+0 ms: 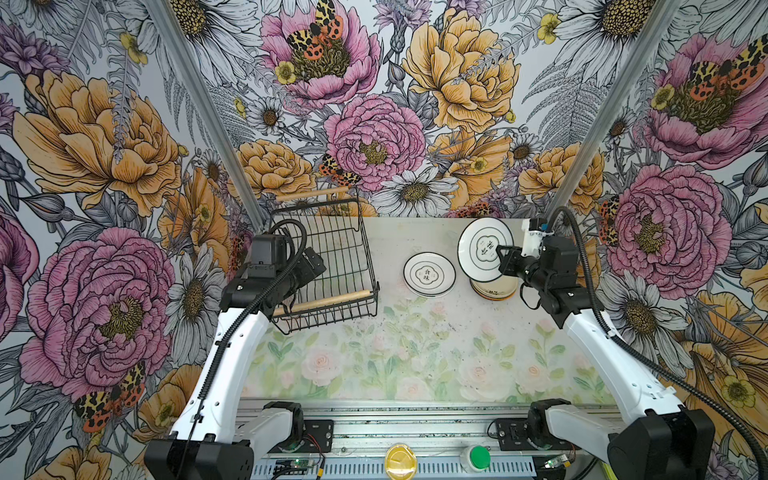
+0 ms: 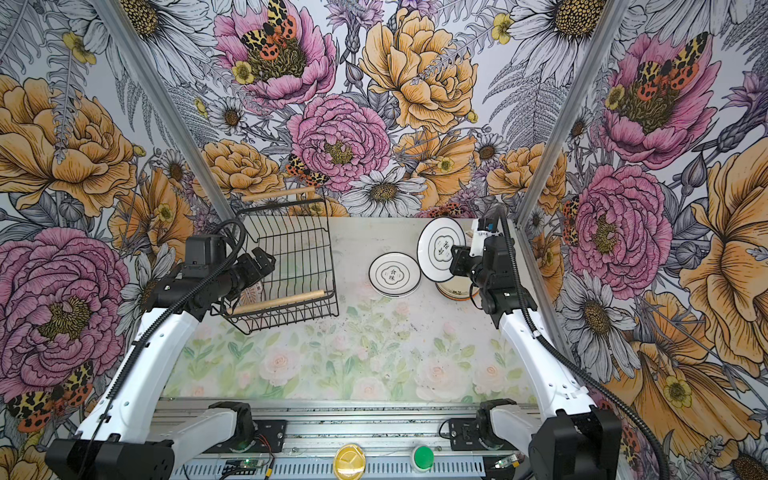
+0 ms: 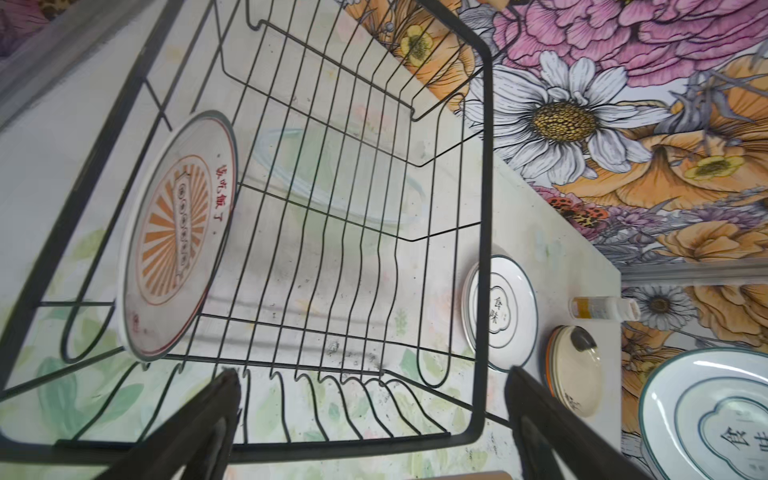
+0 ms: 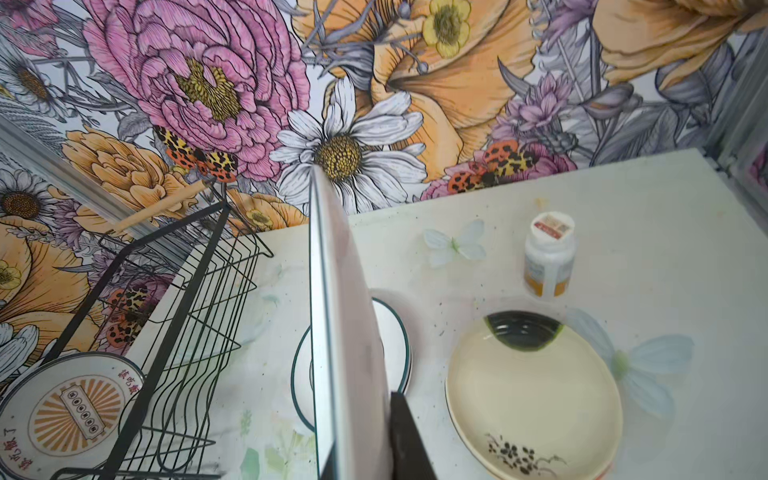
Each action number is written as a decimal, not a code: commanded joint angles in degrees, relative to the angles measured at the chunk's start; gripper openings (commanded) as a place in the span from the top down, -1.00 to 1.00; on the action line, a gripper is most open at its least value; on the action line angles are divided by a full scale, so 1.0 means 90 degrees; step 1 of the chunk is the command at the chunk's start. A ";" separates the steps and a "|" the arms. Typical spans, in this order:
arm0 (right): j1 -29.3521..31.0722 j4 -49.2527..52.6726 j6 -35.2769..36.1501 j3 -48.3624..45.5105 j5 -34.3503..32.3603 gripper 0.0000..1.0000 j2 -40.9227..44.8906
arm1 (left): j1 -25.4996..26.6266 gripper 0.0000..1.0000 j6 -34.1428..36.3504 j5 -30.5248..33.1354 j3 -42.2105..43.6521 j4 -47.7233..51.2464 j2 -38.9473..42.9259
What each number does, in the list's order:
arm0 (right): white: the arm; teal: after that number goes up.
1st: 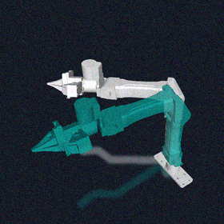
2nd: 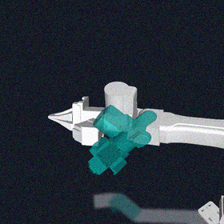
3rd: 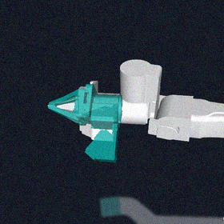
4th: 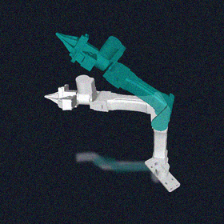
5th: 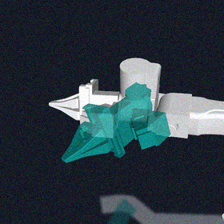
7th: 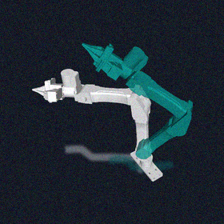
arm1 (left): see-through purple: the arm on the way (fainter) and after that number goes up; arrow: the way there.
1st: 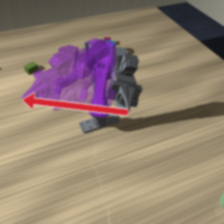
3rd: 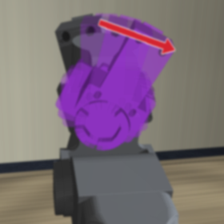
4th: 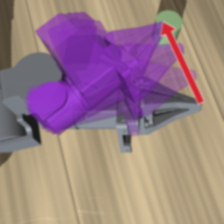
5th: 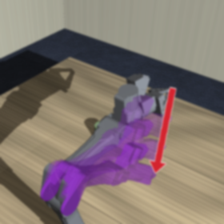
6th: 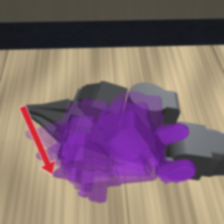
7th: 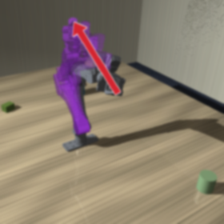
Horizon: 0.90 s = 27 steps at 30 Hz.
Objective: Unload the plates from the dish rack
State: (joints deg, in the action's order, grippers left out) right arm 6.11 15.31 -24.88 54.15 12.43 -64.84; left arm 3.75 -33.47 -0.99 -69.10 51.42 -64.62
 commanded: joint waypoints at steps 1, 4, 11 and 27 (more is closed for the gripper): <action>0.0130 0.0219 -0.0751 -0.0021 -0.0086 1.00 0.0020 | -0.0178 -0.98 0.0439 0.0643 -0.0213 0.0514 -0.0262; 0.0175 0.0317 -0.1474 -0.0077 0.0119 1.00 -0.0285 | -0.0312 -0.97 0.0486 0.0799 -0.0223 0.0517 -0.0404; 0.0551 0.0298 -0.2870 -0.0167 -0.0125 1.00 -0.1034 | -0.0655 -0.97 0.0703 0.0907 -0.0293 0.0542 -0.0618; 0.0749 -0.0478 -0.3869 0.0481 0.0151 1.00 -0.2885 | -0.0793 -0.97 0.0884 0.0891 -0.0590 0.0516 -0.0974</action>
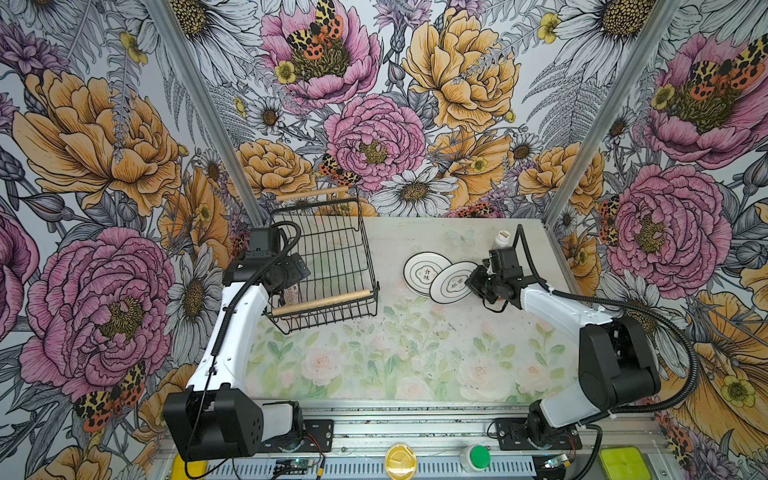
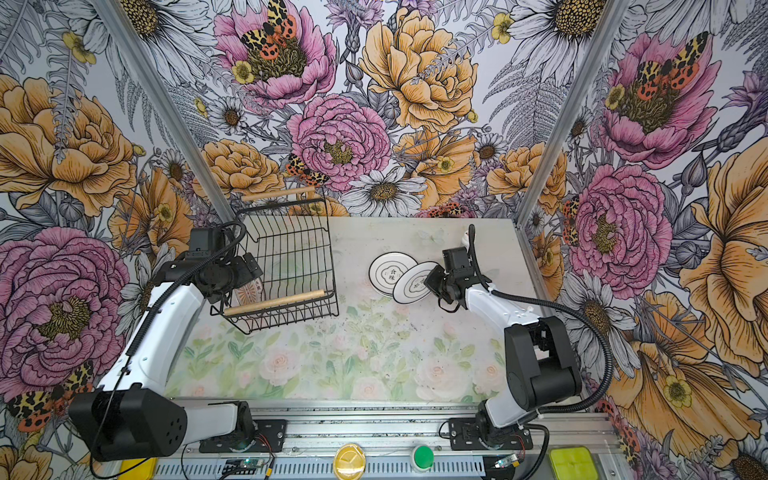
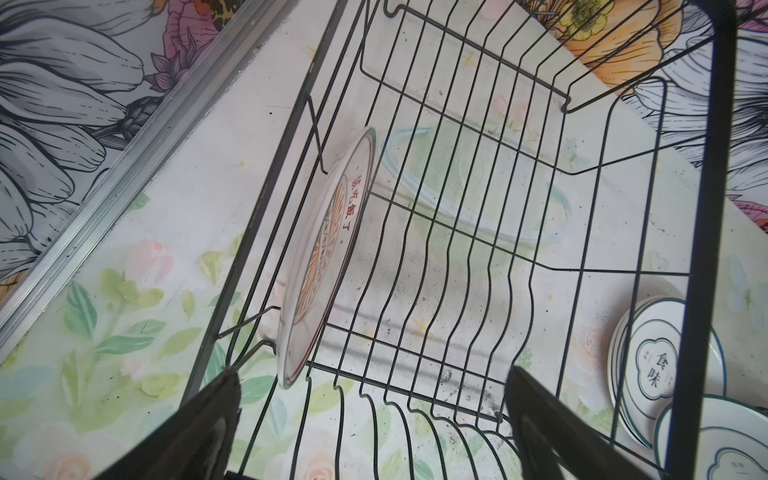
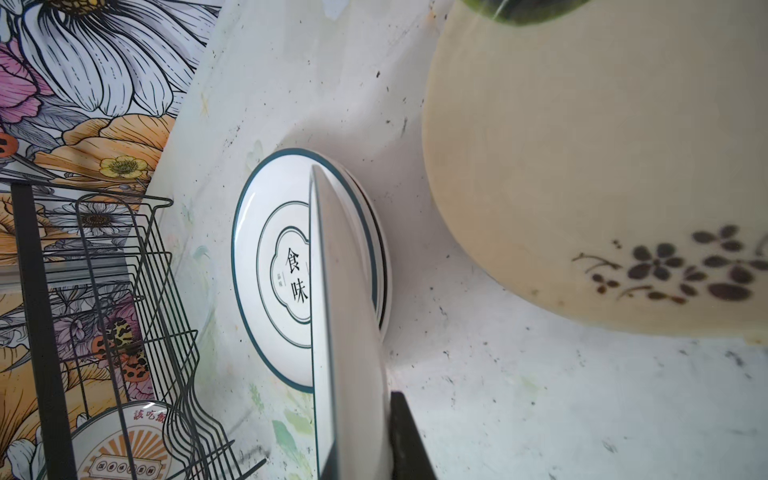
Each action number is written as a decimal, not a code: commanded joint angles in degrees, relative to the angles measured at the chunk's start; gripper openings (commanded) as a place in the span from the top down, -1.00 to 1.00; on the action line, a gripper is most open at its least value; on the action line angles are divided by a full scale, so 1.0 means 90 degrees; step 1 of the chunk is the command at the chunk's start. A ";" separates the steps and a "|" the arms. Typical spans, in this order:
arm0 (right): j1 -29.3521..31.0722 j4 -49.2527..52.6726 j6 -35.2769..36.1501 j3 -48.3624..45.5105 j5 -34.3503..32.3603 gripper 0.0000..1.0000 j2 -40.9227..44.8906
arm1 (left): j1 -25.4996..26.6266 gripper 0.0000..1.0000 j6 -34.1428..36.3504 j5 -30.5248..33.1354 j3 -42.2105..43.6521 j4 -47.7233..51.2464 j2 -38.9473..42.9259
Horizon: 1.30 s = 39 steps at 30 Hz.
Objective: Unload the plates from the dish rack
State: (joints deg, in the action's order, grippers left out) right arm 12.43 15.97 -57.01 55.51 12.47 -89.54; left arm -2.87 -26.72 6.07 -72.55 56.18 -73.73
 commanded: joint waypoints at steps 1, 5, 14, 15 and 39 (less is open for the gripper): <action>0.0050 -0.0602 -0.0332 0.0392 0.0165 1.00 -0.0235 | -0.0061 -0.97 0.0140 0.0101 -0.0235 -0.0013 0.0030; 0.0054 -0.0682 -0.0440 0.0581 0.0196 1.00 -0.0526 | -0.0067 -0.98 0.0127 0.0069 -0.0279 -0.0022 -0.0075; 0.0099 -0.0763 -0.0485 0.1008 0.0401 1.00 -0.1151 | -0.0073 -0.97 0.0147 0.0010 -0.0288 -0.0066 -0.0167; 0.0115 -0.0755 -0.0491 0.1044 0.0416 1.00 -0.1217 | -0.0075 -0.97 0.0161 0.0000 -0.0296 -0.0078 -0.0176; 0.0382 -0.0387 -0.0209 0.1263 0.0422 0.21 -0.1663 | -0.0081 -0.98 0.0224 -0.0147 -0.0254 -0.0195 -0.0255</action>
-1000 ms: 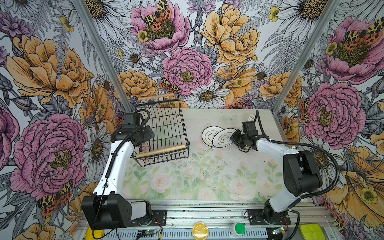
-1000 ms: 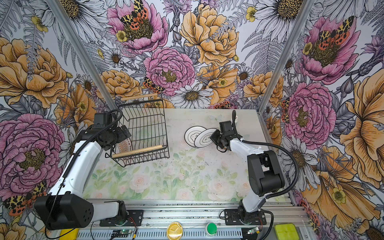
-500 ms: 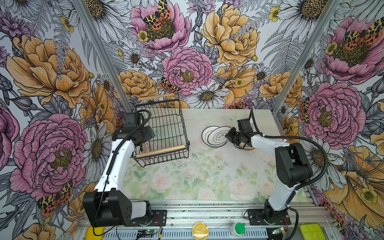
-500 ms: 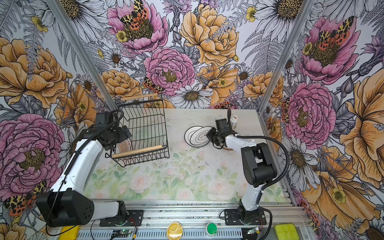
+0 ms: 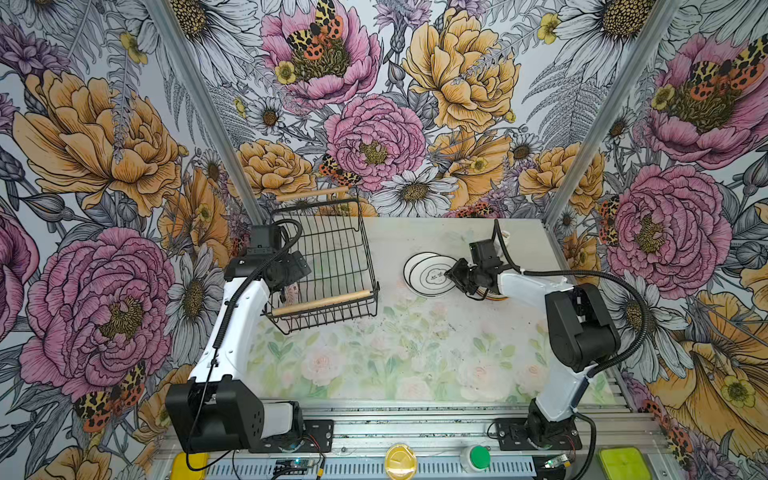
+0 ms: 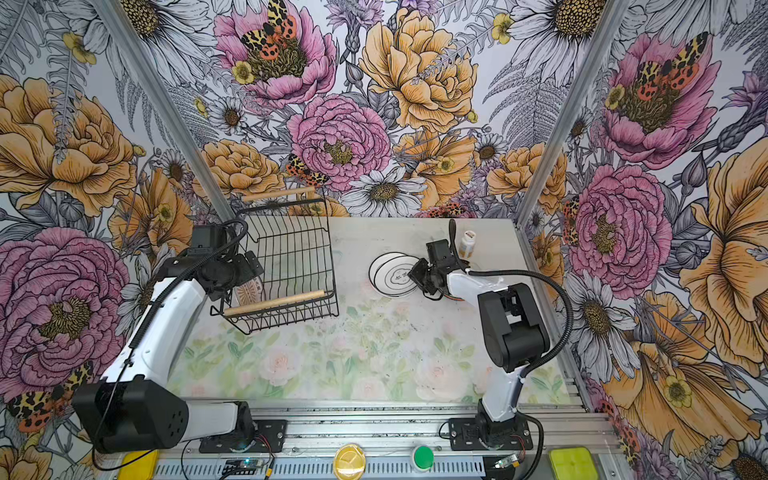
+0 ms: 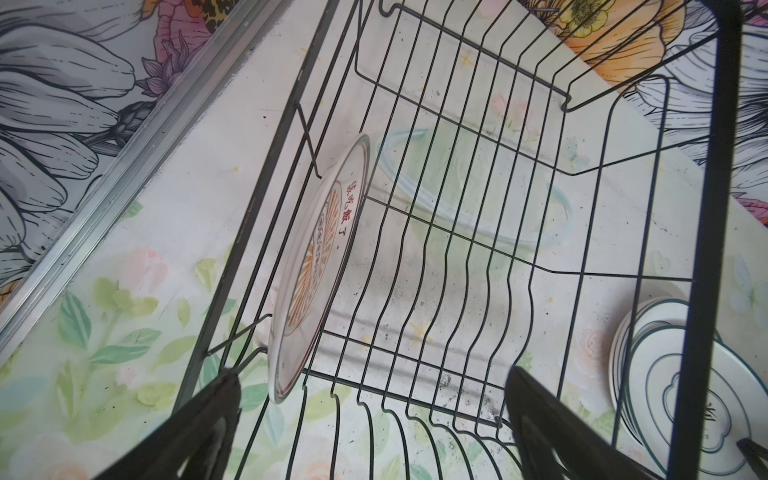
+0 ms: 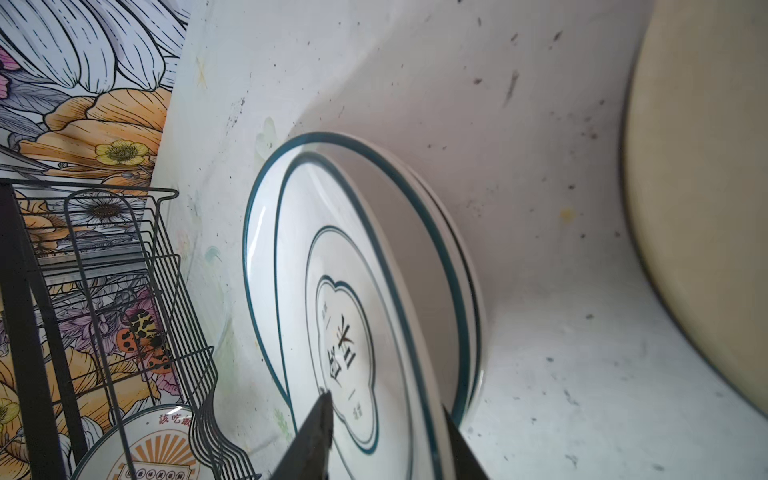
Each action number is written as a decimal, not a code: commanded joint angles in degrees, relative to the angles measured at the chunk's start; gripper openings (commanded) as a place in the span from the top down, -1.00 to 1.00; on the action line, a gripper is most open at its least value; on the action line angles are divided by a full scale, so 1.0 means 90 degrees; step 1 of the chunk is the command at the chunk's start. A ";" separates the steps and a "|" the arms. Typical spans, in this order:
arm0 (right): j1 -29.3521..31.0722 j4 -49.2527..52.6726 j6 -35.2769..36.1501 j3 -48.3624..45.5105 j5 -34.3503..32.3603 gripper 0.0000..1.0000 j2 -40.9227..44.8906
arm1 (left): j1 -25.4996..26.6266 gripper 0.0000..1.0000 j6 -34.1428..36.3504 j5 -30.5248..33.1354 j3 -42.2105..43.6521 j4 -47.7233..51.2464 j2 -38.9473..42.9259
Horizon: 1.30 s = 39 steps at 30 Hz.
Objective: Unload the plates from the dish rack
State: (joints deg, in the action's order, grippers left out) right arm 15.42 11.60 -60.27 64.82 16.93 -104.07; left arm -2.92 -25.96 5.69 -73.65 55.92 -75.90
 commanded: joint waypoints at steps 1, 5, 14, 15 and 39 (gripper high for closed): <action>0.0046 0.0125 0.0173 0.0252 -0.0084 0.20 -0.0065 | -0.0079 -0.97 0.0140 -0.0110 -0.0128 -0.0173 -0.0014; 0.0055 0.0232 0.0236 0.0370 -0.0095 0.16 -0.0162 | -0.0077 -0.97 0.0150 -0.0115 -0.0119 -0.0176 -0.0024; 0.0121 0.0619 0.0473 0.0728 -0.0189 0.05 -0.0377 | -0.0077 -0.98 0.0159 -0.0150 -0.0091 -0.0183 -0.0024; 0.0131 0.0651 0.0500 0.0757 -0.0202 0.05 -0.0406 | -0.0076 -0.97 0.0167 -0.0171 -0.0093 -0.0187 -0.0029; 0.0409 0.2073 0.1381 0.1791 -0.1021 -0.13 -0.0797 | -0.0084 -0.98 0.0218 -0.0175 -0.0060 -0.0206 -0.0060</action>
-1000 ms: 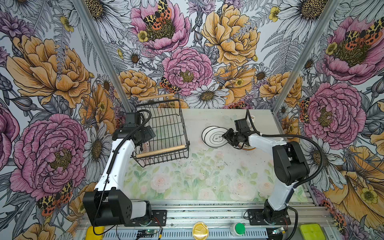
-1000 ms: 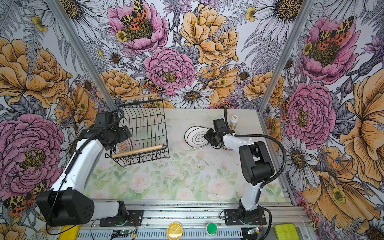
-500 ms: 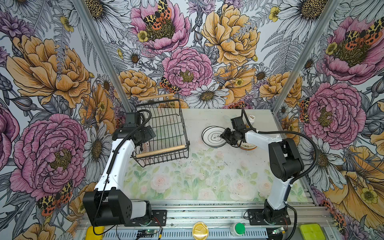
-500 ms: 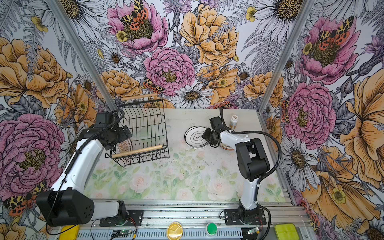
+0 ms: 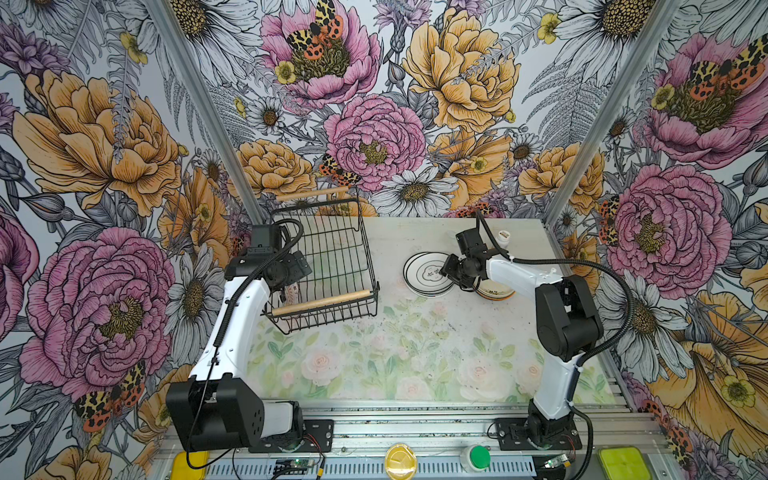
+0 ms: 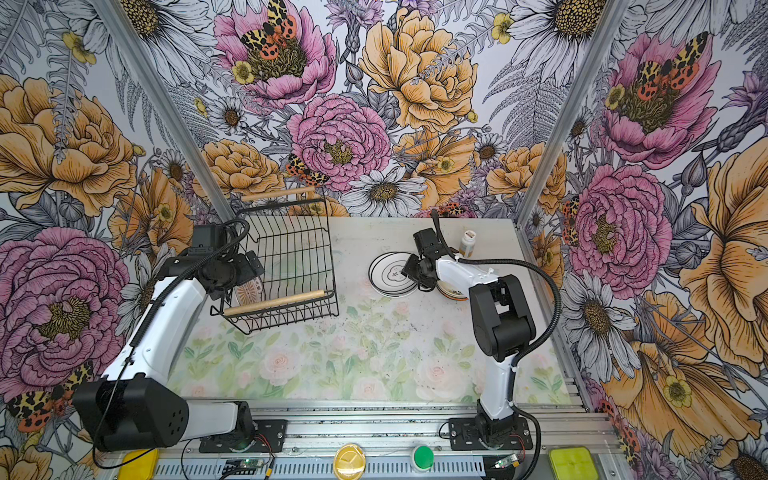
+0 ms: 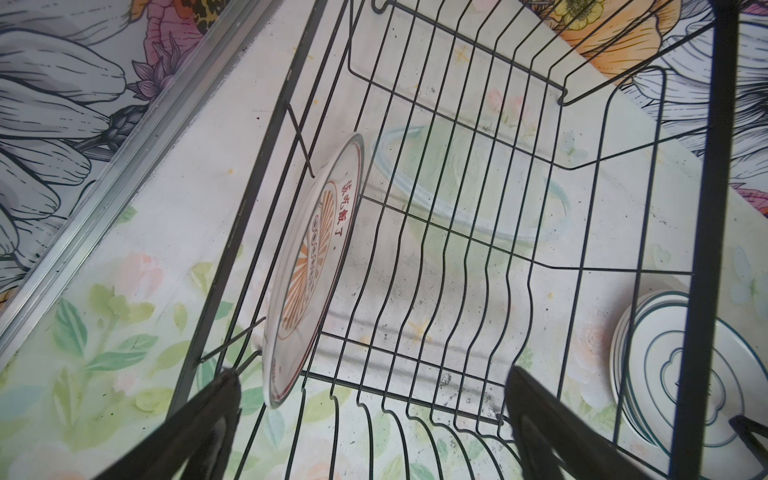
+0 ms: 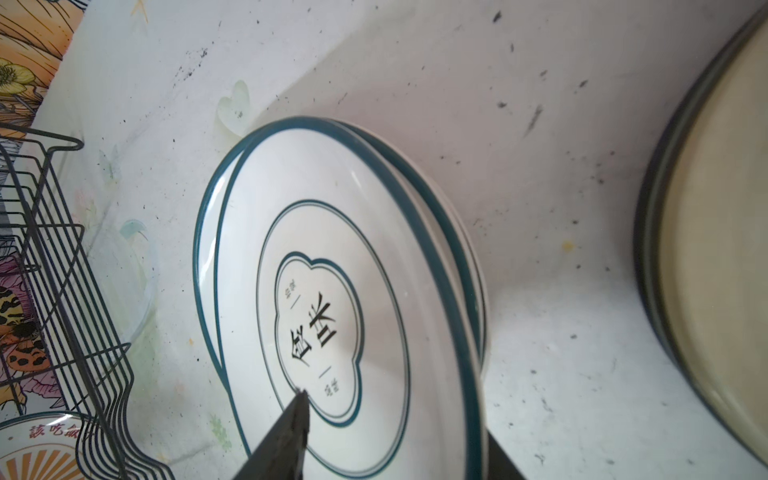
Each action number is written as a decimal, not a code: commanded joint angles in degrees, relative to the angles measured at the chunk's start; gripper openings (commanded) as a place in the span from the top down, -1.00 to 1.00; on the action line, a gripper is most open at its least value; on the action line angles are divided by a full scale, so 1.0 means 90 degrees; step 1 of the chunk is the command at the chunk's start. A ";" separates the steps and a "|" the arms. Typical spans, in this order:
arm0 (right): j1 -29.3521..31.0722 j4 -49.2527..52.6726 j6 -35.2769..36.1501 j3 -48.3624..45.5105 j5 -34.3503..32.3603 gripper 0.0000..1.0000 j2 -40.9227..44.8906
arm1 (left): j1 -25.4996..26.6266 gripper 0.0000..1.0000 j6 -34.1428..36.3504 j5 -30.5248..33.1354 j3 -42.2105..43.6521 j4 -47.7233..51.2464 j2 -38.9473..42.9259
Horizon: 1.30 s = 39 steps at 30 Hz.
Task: Unload the plates from the dish rack
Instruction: 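Open the right gripper and release the plate onto the stack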
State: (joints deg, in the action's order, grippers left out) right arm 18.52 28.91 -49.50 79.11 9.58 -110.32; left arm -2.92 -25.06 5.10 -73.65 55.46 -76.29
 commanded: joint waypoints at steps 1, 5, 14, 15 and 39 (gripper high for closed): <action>0.0061 0.0173 0.0194 0.0214 -0.0206 -0.15 -0.0105 | -0.0079 -0.98 0.0119 -0.0115 -0.0057 -0.0164 -0.0019; 0.0077 0.0234 0.0233 0.0243 -0.0282 -0.22 -0.0115 | -0.0081 -0.97 0.0118 -0.0132 -0.0049 -0.0176 -0.0019; 0.0125 0.0440 0.0380 0.0412 -0.0425 -0.24 -0.0236 | -0.0076 -0.98 0.0126 -0.0109 -0.0017 -0.0176 -0.0006; 0.0134 0.0457 0.0391 0.0428 -0.0446 -0.25 -0.0251 | -0.0086 -0.97 0.0127 -0.0104 -0.0010 -0.0174 -0.0008; 0.0169 0.0734 0.0781 0.0487 -0.0919 -0.46 0.0202 | -0.0193 -0.98 0.0333 0.0138 -0.0195 0.0083 -0.0207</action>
State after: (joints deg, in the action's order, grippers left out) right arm 19.70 35.40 -43.57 81.67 2.57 -111.07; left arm -4.16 -23.38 5.17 -73.65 55.57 -77.30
